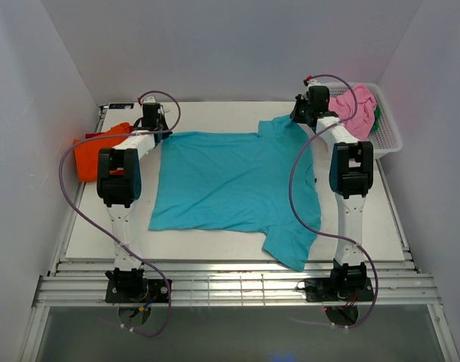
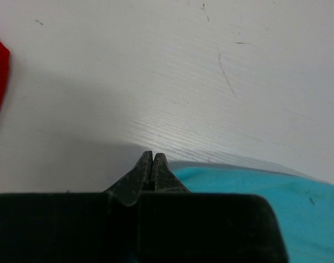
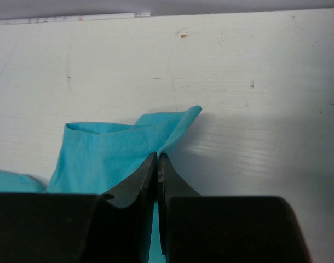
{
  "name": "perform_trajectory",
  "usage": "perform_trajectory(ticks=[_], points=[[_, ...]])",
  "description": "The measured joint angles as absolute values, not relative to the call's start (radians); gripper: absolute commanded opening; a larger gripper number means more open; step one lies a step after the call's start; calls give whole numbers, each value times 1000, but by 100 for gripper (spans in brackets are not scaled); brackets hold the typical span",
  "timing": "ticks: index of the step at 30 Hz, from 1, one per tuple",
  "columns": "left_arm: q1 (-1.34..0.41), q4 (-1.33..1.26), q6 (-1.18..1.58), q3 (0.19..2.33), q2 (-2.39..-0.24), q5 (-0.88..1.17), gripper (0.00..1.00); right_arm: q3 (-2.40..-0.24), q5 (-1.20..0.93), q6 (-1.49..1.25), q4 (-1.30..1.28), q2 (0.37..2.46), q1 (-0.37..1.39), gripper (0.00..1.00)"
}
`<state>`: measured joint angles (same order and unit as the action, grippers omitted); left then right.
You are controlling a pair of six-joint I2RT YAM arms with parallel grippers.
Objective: Fold and stack the t-shirts
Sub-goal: Grap the side of the flattened tshirt furthest away from the robot with both arms, then fold the flattened tshirt in 1/3 of the way
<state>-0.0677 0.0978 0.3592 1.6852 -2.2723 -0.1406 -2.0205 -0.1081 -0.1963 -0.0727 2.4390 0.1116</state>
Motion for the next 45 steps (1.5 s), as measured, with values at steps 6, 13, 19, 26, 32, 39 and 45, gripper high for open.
perform_trajectory(ticks=[6,13,19,26,32,39,45], points=[[-68,80,360,1621,-2207,-148,0,-1903,-115,-187,-39,2307,112,8],[-68,58,366,1501,-2114,-164,0,-1789,-120,-175,-39,2213,112,8],[-68,30,384,1394,-2047,-177,0,-1648,-130,-171,-74,2132,112,8],[-68,23,403,1264,-1951,-205,0,-1456,-130,-163,-88,1999,112,8],[-68,-4,419,1187,-1906,-231,0,-1371,-118,-150,-107,1885,113,8],[-68,-9,431,1128,-1847,-245,0,-1304,-91,-145,-135,1791,119,8],[-68,-7,436,1116,-1823,-252,0,-1271,-58,-137,-192,1765,125,8]])
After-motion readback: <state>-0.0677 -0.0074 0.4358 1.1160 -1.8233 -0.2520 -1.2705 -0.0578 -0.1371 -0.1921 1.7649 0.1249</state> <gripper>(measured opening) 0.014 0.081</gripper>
